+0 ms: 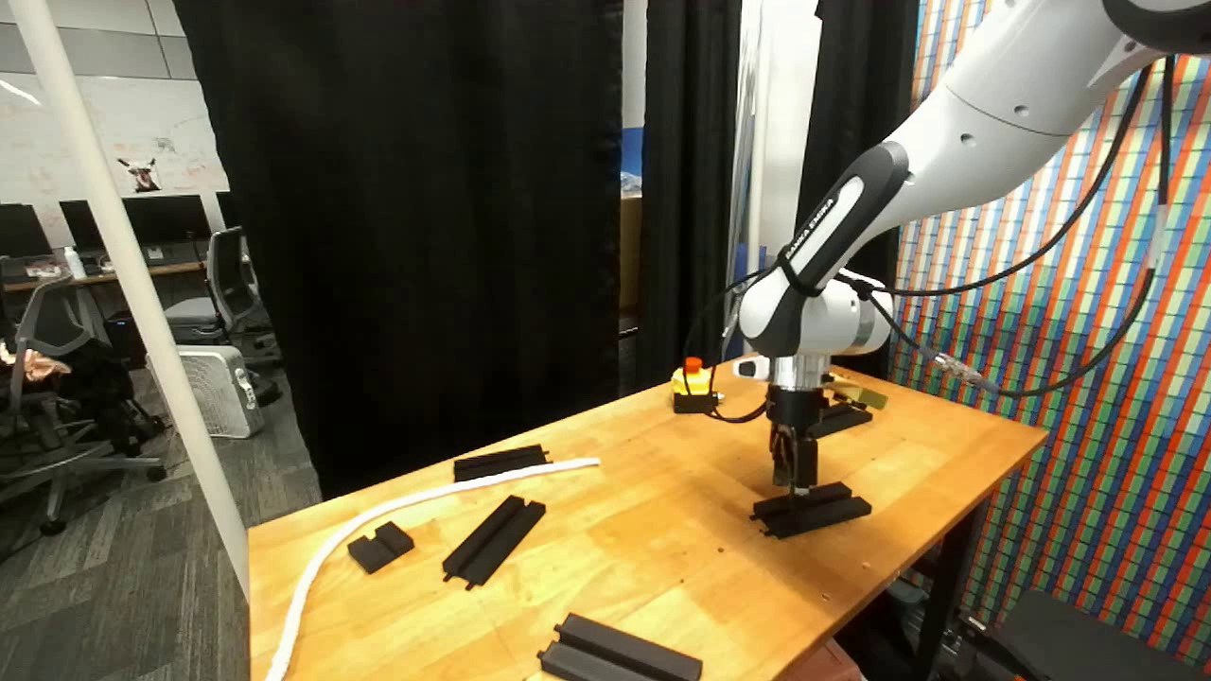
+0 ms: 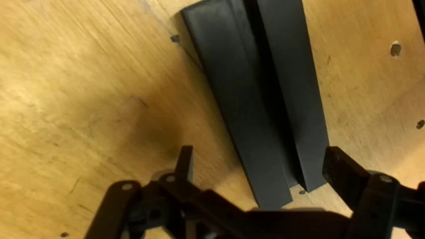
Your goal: Align all the black objects in a straight line.
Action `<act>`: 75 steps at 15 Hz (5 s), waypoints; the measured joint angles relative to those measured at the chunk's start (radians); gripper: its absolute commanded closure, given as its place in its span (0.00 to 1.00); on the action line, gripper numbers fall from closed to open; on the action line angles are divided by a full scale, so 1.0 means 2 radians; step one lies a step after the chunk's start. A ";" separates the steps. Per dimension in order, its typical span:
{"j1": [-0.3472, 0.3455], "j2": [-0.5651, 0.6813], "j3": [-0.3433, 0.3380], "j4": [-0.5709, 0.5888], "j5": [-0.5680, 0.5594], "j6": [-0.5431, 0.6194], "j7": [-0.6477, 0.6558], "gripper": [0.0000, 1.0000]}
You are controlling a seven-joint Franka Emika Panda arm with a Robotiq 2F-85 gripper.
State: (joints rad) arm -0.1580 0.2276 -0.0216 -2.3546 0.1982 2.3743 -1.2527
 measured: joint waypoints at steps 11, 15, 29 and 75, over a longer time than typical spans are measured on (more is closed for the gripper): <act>0.018 -0.042 0.001 -0.085 -0.034 0.091 0.014 0.00; 0.018 -0.055 0.001 -0.103 -0.047 0.095 0.008 0.00; 0.014 -0.062 -0.001 -0.136 -0.059 0.185 -0.054 0.54; -0.044 0.094 -0.002 0.168 -0.054 0.023 -0.290 0.54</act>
State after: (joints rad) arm -0.2469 0.4161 -0.0253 -2.0187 0.0892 2.4211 -1.8326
